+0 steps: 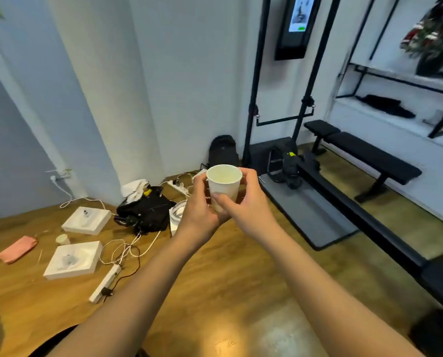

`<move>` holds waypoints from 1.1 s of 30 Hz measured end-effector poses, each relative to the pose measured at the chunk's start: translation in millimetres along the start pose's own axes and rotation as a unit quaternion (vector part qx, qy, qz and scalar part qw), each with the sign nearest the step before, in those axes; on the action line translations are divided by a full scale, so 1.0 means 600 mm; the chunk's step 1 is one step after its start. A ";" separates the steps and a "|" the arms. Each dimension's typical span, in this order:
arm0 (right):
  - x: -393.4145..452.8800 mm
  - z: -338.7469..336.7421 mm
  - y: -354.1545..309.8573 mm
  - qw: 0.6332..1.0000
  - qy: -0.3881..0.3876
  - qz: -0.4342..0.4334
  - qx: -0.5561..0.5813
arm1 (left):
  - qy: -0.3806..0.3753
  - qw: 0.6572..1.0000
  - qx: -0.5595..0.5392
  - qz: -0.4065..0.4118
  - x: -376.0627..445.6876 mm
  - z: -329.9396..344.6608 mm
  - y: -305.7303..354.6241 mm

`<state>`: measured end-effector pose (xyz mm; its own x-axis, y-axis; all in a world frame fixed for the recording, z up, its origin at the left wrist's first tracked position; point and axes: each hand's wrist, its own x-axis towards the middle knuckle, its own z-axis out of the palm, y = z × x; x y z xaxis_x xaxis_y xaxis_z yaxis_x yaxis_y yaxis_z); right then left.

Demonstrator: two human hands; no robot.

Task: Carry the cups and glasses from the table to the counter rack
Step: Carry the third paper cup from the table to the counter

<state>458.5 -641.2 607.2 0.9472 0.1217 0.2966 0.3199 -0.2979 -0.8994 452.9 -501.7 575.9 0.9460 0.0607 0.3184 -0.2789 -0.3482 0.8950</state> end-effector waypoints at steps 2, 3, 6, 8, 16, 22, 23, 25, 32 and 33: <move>-0.025 -0.064 0.022 0.999 0.045 0.019 -0.014 | -0.045 0.999 -0.011 0.020 0.001 0.068 0.021; -0.040 -0.102 0.032 0.997 0.066 0.027 -0.021 | -0.063 0.997 -0.020 0.030 0.001 0.109 0.032; -0.086 -0.216 0.060 0.989 0.131 0.051 -0.046 | -0.122 0.990 -0.048 0.054 -0.006 0.229 0.075; -0.120 -0.296 0.080 0.982 0.166 0.067 -0.059 | -0.164 0.982 -0.062 0.069 -0.018 0.314 0.106; -0.258 -0.608 0.168 0.955 0.263 0.114 -0.079 | -0.270 0.951 -0.107 0.108 -0.086 0.648 0.225; -0.356 -0.857 0.209 0.936 0.307 0.139 -0.101 | -0.324 0.929 -0.122 0.129 -0.153 0.897 0.342; -0.371 -0.898 0.213 0.934 0.310 0.142 -0.107 | -0.328 0.927 -0.124 0.134 -0.164 0.936 0.361; -0.395 -0.966 0.223 0.930 0.314 0.148 -0.120 | -0.334 0.923 -0.129 0.140 -0.183 1.000 0.393; -0.453 -1.171 0.283 0.919 0.331 0.168 -0.130 | -0.363 0.910 -0.140 0.141 -0.207 1.215 0.466; -0.459 -1.201 0.296 0.917 0.337 0.173 -0.126 | -0.372 0.907 -0.140 0.142 -0.206 1.249 0.473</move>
<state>269.6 -1410.0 596.9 0.7641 -0.6081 0.2154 -0.0875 -0.4285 -0.8993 380.6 -1309.2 556.4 0.6501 -0.6777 0.3437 -0.4614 0.0073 0.8872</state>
